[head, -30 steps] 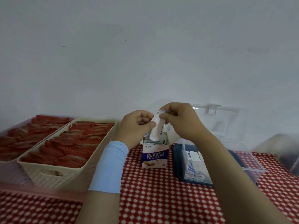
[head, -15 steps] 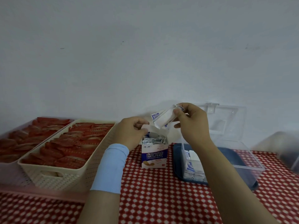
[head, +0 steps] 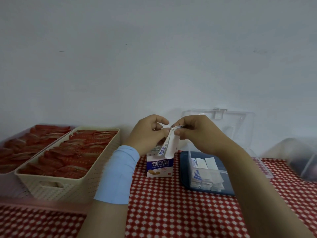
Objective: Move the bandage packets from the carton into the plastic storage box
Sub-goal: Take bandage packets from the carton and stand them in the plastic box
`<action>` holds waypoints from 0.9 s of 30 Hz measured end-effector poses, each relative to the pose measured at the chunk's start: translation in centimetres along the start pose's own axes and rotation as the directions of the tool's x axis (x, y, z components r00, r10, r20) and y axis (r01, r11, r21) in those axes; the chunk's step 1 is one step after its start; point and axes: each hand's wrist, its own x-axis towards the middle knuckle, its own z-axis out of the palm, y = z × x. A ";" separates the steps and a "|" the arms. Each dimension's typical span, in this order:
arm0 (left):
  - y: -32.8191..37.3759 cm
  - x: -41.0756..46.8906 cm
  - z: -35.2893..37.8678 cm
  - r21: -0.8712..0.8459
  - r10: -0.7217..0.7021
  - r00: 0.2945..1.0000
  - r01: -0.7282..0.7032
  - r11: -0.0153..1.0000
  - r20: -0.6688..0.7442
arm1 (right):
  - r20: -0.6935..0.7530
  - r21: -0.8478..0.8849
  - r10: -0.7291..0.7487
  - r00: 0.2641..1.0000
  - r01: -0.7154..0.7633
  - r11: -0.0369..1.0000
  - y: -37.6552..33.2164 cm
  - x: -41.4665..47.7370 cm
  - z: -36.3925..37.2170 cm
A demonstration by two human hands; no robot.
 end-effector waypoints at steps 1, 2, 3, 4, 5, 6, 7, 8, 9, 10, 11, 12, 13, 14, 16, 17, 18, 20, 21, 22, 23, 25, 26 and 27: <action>0.1 -0.1 0.3 -0.044 -0.026 0.999 0.027 0.999 0.021 | 0.011 0.030 0.011 1.000 -0.011 0.999 0.0 -0.4 -0.3; -0.1 0.0 0.4 -0.106 -0.045 0.998 0.049 0.993 0.042 | 0.022 0.057 0.017 1.000 -0.018 0.998 0.0 -0.8 -0.5; -0.1 0.0 0.6 -0.176 -0.060 0.996 0.070 0.982 0.061 | 0.027 0.084 0.020 0.999 -0.022 0.996 0.0 -1.2 -0.7; -0.1 0.0 0.8 -0.230 -0.072 0.994 0.088 0.969 0.080 | 0.028 0.111 0.021 0.999 -0.024 0.994 0.0 -1.6 -0.9; -0.2 0.0 1.0 -0.288 -0.079 0.991 0.109 0.951 0.112 | 0.026 0.135 0.021 0.999 -0.025 0.991 0.0 -2.0 -1.1; -0.1 -0.1 1.3 -0.359 -0.083 0.984 0.136 0.923 0.159 | 0.020 0.152 0.024 1.000 -0.027 0.988 0.0 -2.5 -1.3; -0.1 -0.2 1.4 -0.438 -0.089 0.972 0.179 0.881 0.219 | 0.010 0.167 0.031 0.999 -0.032 0.985 0.1 -2.7 -1.3; -0.1 -0.3 1.6 -0.491 -0.086 0.957 0.218 0.844 0.277 | -0.009 0.180 0.042 0.999 -0.039 0.983 0.3 -3.1 -1.5; 0.0 -0.5 1.7 -0.517 -0.081 0.943 0.247 0.819 0.323 | -0.035 0.189 0.050 0.998 -0.042 0.981 0.4 -3.3 -1.7; 0.1 -0.7 1.9 -0.524 -0.078 0.931 0.270 0.808 0.358 | -0.060 0.198 0.054 0.997 -0.042 0.979 0.6 -3.6 -2.0; 0.3 -0.9 2.1 -0.529 -0.079 0.918 0.292 0.797 0.388 | -0.076 0.213 0.056 0.996 -0.038 0.976 0.7 -3.8 -2.1; 0.4 -1.0 2.3 -0.542 -0.075 0.904 0.318 0.778 0.422 | -0.082 0.240 0.055 0.995 -0.034 0.970 0.8 -4.0 -2.2; 0.4 -1.2 2.5 -0.563 -0.063 0.888 0.342 0.752 0.455 | -0.078 0.274 0.052 0.996 -0.028 0.961 0.9 -4.1 -2.2; 0.4 -1.2 2.7 -0.589 -0.044 0.874 0.362 0.723 0.483 | -0.072 0.305 0.042 0.997 -0.019 0.952 0.9 -4.2 -2.3; 0.1 -1.2 3.1 -0.635 0.000 0.851 0.391 0.666 0.524 | -0.075 0.345 0.025 0.997 0.003 0.939 0.8 -4.4 -2.2; 0.0 -1.2 3.3 -0.646 0.019 0.843 0.397 0.652 0.538 | -0.080 0.358 0.019 0.997 0.011 0.934 0.8 -4.4 -2.1; -0.2 -1.2 3.3 -0.646 0.028 0.837 0.399 0.651 0.546 | -0.084 0.364 0.020 0.996 0.012 0.931 0.8 -4.4 -2.1; -0.6 -1.1 3.4 -0.645 0.032 0.837 0.396 0.654 0.547 | -0.088 0.371 0.025 0.996 0.009 0.929 0.9 -4.3 -1.9; -0.7 -1.1 3.5 -0.647 0.032 0.839 0.394 0.653 0.543 | -0.087 0.382 0.028 0.996 0.008 0.924 1.0 -4.2 -1.9; -0.8 -1.1 3.5 -0.652 0.029 0.842 0.396 0.647 0.539 | -0.085 0.396 0.030 0.996 0.006 0.918 1.1 -4.2 -1.8; -0.9 -1.0 3.5 -0.657 0.024 0.845 0.397 0.641 0.533 | -0.084 0.405 0.029 0.996 0.007 0.914 1.2 -4.1 -1.8; -1.0 -1.0 3.6 -0.660 0.019 0.854 0.387 0.644 0.519 | -0.072 0.401 0.016 0.997 0.014 0.916 1.2 -4.1 -1.8; -0.9 -1.0 3.6 -0.656 0.015 0.856 0.385 0.650 0.517 | -0.063 0.396 0.007 0.998 0.018 0.918 1.1 -4.1 -1.8; -0.9 -1.0 3.7 -0.654 0.019 0.853 0.386 0.650 0.522 | -0.054 0.395 -0.003 0.999 0.024 0.919 1.0 -4.1 -1.8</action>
